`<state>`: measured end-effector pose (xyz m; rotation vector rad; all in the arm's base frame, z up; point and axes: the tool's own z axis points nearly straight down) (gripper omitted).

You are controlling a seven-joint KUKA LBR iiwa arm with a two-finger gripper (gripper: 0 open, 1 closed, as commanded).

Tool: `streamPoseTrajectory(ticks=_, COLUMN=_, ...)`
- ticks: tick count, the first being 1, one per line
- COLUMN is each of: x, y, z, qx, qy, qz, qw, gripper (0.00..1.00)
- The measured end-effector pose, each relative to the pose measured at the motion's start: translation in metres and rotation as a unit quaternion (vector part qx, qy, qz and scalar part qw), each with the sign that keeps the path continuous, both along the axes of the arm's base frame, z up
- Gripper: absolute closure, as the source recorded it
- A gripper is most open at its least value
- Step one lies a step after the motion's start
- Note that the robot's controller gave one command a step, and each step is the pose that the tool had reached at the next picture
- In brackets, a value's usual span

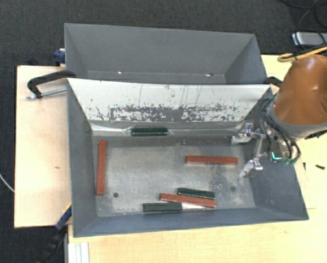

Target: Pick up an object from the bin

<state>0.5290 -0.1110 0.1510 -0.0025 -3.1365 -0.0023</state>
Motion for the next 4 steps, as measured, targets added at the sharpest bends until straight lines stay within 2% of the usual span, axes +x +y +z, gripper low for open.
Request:
streamPoseTrajectory(ticks=1, x=0.002, y=0.0, z=0.004, qx=-0.001, qy=-0.0039, qz=0.001, qw=1.0, gripper=0.0)
streamPoseTrajectory(ticks=2, x=0.037, y=-0.012, z=-0.075, qx=-0.002, qy=-0.0049, qz=0.014, qw=0.9999, gripper=1.0)
streamPoseTrajectory(ticks=3, x=0.037, y=-0.012, z=-0.075, qx=-0.002, qy=-0.0049, qz=0.014, qw=0.9999, gripper=1.0)
streamPoseTrajectory(ticks=4, x=0.051, y=-0.023, z=0.055, qx=-0.002, qy=-0.0073, qz=0.136, qw=0.9907, gripper=1.0)
